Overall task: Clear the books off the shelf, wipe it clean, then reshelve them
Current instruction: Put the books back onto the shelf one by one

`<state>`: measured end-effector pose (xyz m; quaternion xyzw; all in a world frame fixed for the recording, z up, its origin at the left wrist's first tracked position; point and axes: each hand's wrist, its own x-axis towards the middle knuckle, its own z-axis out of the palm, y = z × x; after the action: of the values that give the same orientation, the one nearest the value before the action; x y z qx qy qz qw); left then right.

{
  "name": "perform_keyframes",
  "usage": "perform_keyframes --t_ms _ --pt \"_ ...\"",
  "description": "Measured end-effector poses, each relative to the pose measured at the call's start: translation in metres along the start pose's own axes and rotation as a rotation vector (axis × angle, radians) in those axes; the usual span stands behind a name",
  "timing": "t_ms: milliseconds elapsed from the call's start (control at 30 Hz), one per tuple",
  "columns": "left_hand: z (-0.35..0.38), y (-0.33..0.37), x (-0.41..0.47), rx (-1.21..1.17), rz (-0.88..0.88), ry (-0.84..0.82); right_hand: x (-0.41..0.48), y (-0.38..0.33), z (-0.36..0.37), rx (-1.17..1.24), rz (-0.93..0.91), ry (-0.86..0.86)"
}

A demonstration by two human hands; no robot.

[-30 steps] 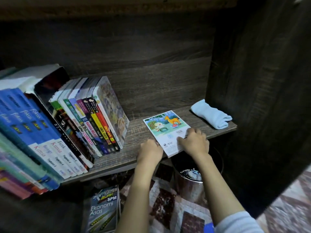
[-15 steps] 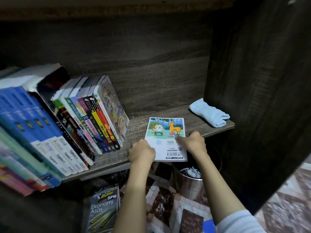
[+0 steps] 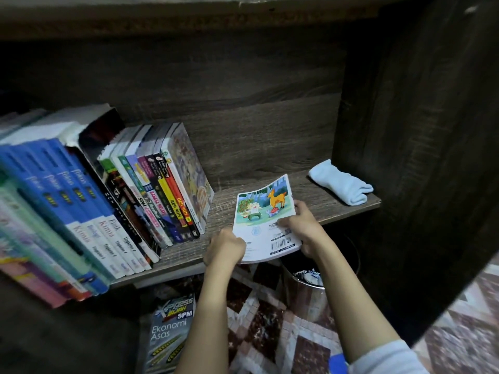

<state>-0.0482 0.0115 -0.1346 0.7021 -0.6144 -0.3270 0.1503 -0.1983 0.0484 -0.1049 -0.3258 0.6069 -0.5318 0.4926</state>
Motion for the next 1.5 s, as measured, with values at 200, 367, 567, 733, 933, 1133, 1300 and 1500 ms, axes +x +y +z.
perform_keyframes --t_ms 200,367,567,733,933,1133,1300,1500 --pt "-0.014 0.006 -0.008 -0.293 0.093 0.030 -0.006 -0.015 -0.001 0.130 -0.136 -0.079" --pt "-0.021 0.010 -0.010 -0.590 0.158 0.022 -0.012 -0.024 0.002 0.164 -0.266 -0.137" --pt "-0.049 0.024 -0.018 -0.356 0.365 0.362 -0.021 -0.031 0.030 -0.003 -0.648 -0.021" --pt "-0.091 0.034 -0.042 -0.561 0.546 0.514 -0.033 -0.019 0.065 -0.248 -0.849 0.055" --pt "-0.121 0.038 -0.063 -0.902 0.619 0.469 -0.038 -0.001 0.102 -0.437 -0.923 -0.059" --pt "-0.134 0.025 -0.057 -0.650 0.651 0.508 -0.027 0.013 0.127 -0.440 -0.874 -0.161" --pt "-0.142 0.015 -0.051 -0.427 0.639 0.566 -0.005 0.017 0.128 -0.500 -0.721 -0.277" --pt "-0.144 0.009 -0.045 -0.027 0.618 0.728 0.027 0.026 0.109 -0.514 -0.478 -0.560"
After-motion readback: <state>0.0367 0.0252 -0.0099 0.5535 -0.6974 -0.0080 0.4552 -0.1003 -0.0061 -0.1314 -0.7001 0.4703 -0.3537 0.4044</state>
